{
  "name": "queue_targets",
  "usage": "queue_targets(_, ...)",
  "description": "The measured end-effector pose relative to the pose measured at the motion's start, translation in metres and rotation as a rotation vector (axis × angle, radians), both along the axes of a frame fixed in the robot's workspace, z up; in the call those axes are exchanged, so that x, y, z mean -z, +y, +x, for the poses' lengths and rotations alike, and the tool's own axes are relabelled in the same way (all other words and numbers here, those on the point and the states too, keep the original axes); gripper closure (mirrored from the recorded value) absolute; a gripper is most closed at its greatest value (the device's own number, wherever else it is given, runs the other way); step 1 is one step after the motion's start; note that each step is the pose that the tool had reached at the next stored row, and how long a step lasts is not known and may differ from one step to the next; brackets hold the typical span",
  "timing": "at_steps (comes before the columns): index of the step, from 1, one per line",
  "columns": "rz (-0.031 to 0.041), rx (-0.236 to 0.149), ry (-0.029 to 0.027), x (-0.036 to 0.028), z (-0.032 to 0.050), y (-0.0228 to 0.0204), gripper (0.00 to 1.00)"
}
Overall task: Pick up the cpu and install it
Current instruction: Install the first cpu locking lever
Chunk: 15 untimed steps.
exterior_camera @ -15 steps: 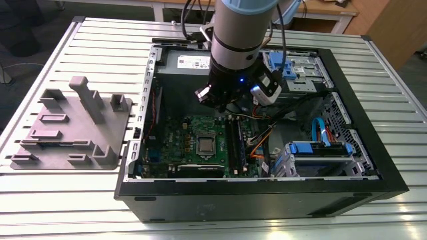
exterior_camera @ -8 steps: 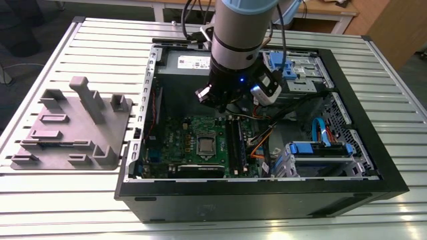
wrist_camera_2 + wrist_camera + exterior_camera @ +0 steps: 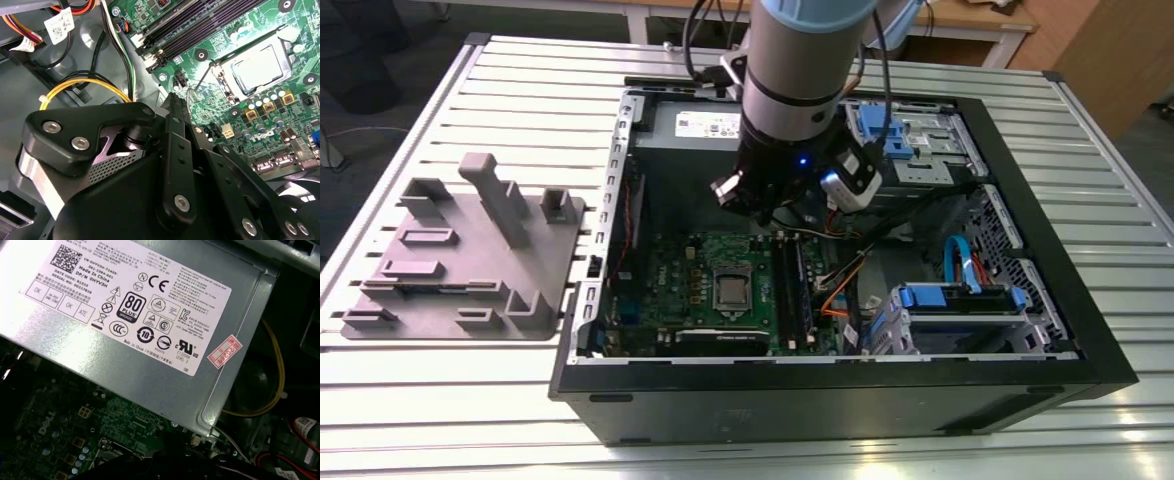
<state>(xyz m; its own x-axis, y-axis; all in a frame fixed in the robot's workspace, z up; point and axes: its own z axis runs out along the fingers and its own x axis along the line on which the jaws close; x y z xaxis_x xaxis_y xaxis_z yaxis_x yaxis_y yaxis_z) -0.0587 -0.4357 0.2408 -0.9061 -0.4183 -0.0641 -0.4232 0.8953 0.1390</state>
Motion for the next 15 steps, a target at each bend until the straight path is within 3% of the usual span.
queue_targets(6,-0.0002,0.000,0.0000,0.0011,-0.0001,0.0000,0.89)
queue_targets(8,-0.0033,0.000,-0.0002,0.0014,-0.0003,0.0000,0.89)
queue_targets(11,-0.0214,0.000,-0.0001,0.0014,-0.0005,-0.0005,0.89)
queue_targets(15,-0.0603,0.001,-0.0001,0.0014,-0.0005,-0.0018,0.89)
